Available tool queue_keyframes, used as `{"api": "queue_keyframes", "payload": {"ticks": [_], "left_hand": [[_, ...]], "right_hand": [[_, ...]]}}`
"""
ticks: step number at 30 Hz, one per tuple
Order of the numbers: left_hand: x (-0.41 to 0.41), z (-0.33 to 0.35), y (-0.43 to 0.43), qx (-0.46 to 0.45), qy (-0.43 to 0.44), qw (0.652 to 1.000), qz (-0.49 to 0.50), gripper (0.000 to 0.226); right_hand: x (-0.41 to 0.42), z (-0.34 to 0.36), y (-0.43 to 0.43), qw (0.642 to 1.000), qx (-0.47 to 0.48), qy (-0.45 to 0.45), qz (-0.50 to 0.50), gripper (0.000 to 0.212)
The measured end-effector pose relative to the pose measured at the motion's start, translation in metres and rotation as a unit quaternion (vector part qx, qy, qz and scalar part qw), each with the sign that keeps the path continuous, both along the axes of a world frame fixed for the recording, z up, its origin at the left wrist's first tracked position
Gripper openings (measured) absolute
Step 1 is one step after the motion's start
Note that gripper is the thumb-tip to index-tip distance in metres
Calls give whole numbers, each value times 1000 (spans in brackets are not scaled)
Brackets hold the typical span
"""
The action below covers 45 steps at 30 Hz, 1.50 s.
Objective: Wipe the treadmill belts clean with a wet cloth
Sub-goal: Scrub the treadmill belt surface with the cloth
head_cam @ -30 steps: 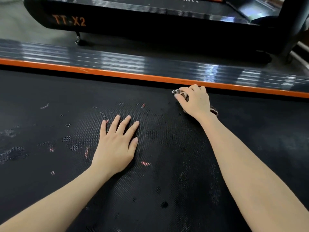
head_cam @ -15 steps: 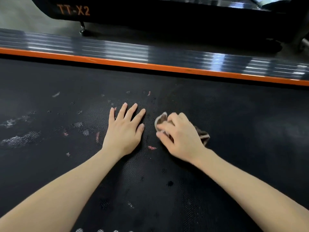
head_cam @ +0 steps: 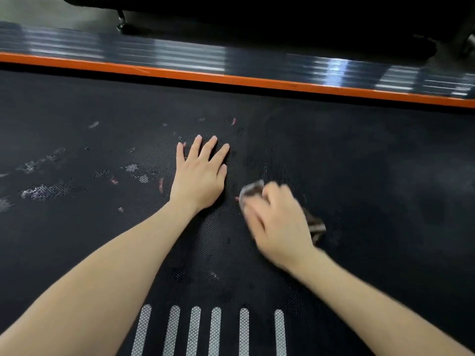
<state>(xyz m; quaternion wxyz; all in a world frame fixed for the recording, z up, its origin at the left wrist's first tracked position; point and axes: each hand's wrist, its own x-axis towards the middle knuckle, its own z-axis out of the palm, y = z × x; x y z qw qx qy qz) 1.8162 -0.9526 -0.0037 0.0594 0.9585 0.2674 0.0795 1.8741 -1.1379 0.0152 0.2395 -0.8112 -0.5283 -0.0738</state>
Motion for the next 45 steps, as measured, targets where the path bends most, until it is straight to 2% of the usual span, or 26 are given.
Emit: {"api": "queue_keyframes", "payload": {"ticks": [3,5,8,10,12,14,17,19,22,25,29,32,37,40,43,45], "left_hand": [[-1,2,-1,4,2,1000,-1,48],[-1,3,-1,4,2,1000,0,49],[0,2,0,2,9,1000,2,49],[0,2,1,-5,8,1000,3,49],[1,3,1,-8,7,1000,2,49],[0,3,0,-9,9,1000,0,48],[0,4,1,-6,4,1000,-3,48],[-1,4,1,-6,4,1000,0,48],[0,4,1,-8,1,1000,-1,48],[1,3,2,-12,-2,1000,-2,48],[1,2,1,-2,-1,1000,-1,48],[0,3,1,-5,0,1000,0,48],[0,4,1,-6,-8,1000,-1,48],[0,5,1,-11,-10,1000,-1,49],[0,4,0,-9,-2,1000,-1,49],[1,3,1,-11,2,1000,1,49]], "right_hand": [[-45,5,-57,993,-38,24,109,32],[-36,7,-54,991,-43,-3,128,33],[5,2,0,998,-14,-51,29,36],[28,1,37,995,-2,-47,-82,40],[20,-1,47,991,-2,-41,-128,40],[-7,1,26,996,-10,-32,-84,37],[-52,5,-30,998,-40,8,47,34],[-47,7,-35,996,-48,-3,77,34],[-8,4,10,998,-23,-63,15,33],[6,5,33,996,-6,-49,-78,34],[-49,4,-20,999,-32,-7,16,27],[-47,4,-26,998,-40,0,58,28],[-8,3,21,998,-40,-36,-40,40],[-6,-2,22,998,-46,-35,-32,50],[0,-5,29,999,-13,-45,-16,39],[12,-6,47,998,-1,-53,-42,35]]}}
